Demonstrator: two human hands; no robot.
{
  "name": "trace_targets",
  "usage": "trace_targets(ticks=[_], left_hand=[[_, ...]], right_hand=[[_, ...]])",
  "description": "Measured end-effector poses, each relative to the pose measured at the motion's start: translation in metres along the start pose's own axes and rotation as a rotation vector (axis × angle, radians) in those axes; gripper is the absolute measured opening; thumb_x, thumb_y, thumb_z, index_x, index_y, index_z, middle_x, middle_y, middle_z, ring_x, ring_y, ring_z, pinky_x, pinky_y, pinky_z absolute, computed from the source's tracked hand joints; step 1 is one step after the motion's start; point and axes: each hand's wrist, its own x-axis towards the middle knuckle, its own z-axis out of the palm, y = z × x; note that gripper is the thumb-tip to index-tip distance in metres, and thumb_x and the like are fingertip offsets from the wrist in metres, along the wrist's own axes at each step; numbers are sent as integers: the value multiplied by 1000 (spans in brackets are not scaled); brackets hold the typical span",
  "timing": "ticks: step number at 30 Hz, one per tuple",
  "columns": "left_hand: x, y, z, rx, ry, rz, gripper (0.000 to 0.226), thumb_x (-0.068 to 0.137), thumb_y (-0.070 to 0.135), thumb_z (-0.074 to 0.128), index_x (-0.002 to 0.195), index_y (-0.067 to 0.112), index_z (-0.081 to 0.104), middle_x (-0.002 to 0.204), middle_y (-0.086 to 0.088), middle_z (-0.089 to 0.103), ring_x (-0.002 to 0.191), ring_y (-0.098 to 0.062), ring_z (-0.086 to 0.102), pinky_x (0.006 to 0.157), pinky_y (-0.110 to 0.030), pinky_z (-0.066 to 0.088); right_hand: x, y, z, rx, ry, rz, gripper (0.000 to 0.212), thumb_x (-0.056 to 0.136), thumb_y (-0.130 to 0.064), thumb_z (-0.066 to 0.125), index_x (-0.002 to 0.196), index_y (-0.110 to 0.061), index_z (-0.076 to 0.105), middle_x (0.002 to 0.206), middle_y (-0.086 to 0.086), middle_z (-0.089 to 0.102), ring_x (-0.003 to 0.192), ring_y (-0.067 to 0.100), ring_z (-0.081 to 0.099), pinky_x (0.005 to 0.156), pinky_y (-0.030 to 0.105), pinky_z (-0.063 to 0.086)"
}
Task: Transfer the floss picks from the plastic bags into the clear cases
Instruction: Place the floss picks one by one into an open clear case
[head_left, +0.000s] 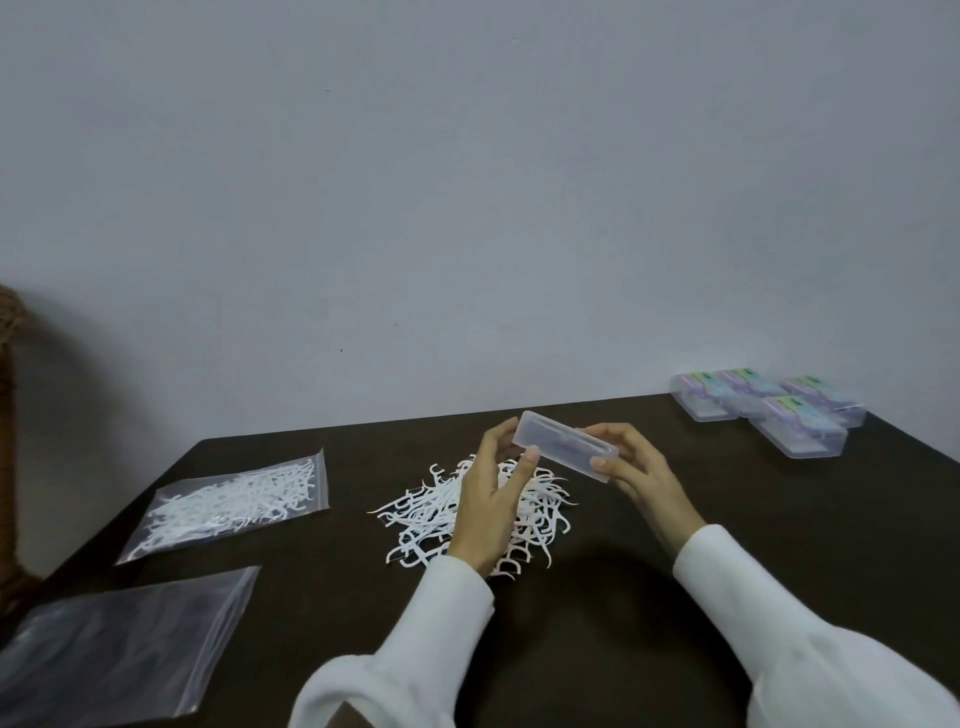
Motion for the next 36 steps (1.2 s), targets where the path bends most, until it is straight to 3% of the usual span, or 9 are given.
trace_targets(ticks=[3, 7, 12, 15, 18, 20, 25, 31, 36], left_hand=[[-1, 2, 2, -9, 43, 43, 42, 90, 33, 59, 129, 27, 45, 130, 10, 48, 117, -3, 51, 96, -24, 47], [-3, -2, 5, 204, 63, 244, 52, 86, 34, 65, 130, 34, 36, 132, 12, 37, 121, 4, 42, 95, -8, 39], [-7, -2, 11, 280, 104, 389, 62, 78, 37, 73, 130, 29, 39, 127, 9, 44, 117, -4, 47, 94, -8, 40], [-9, 0, 15, 378, 125, 489, 57, 81, 30, 73, 128, 30, 39, 123, 11, 46, 113, -4, 47, 92, -15, 43], [-11, 0, 17, 430, 93, 554, 65, 77, 14, 76, 128, 27, 39, 123, 9, 49, 112, -3, 46, 96, -14, 40], [-11, 2, 18, 429, 58, 563, 65, 77, 14, 76, 129, 25, 38, 124, 5, 51, 114, 0, 46, 98, -11, 37], [-5, 0, 7, 459, 92, 554, 58, 80, 15, 73, 128, 23, 42, 124, 2, 53, 116, -4, 48, 101, -11, 35], [4, -6, -18, 400, -18, 326, 69, 75, 27, 78, 130, 44, 39, 131, 23, 45, 122, 9, 40, 101, -5, 29], [3, -7, -21, 435, 3, 353, 50, 75, 21, 78, 120, 31, 60, 118, 15, 62, 111, 4, 52, 100, -19, 41]], right_hand=[[-1, 2, 4, -82, -37, 19, 18, 85, -25, 64, 102, -29, 59, 115, -14, 57, 114, 8, 52, 100, 31, 39], [-2, -1, 8, -106, -90, 31, 16, 90, -33, 54, 105, -33, 59, 114, -16, 58, 114, 6, 52, 97, 27, 43], [-6, -13, 8, -28, -141, 2, 54, 63, -56, 60, 112, -34, 55, 113, -17, 58, 106, 3, 58, 84, 18, 50], [-12, -11, 13, -35, -119, -17, 61, 60, -38, 81, 113, -33, 51, 112, -15, 57, 106, 5, 57, 78, 17, 52], [-12, -6, 15, -114, 0, -77, 44, 76, -9, 72, 105, -33, 50, 111, -10, 54, 108, 9, 52, 73, 14, 51], [-10, -7, 10, -142, 35, -131, 39, 78, -7, 69, 102, -32, 51, 109, -12, 55, 105, 6, 53, 72, 10, 48], [-5, -9, -8, -200, 19, -191, 39, 74, -16, 75, 106, -29, 55, 111, -13, 60, 108, 8, 55, 90, 26, 47], [-6, -15, -17, -208, -60, -184, 40, 73, -3, 72, 105, -24, 58, 106, -13, 63, 104, 1, 57, 87, 22, 50], [-5, -12, -16, -320, -118, -171, 40, 75, -6, 72, 104, -29, 58, 105, -20, 63, 107, -5, 53, 92, 19, 43]])
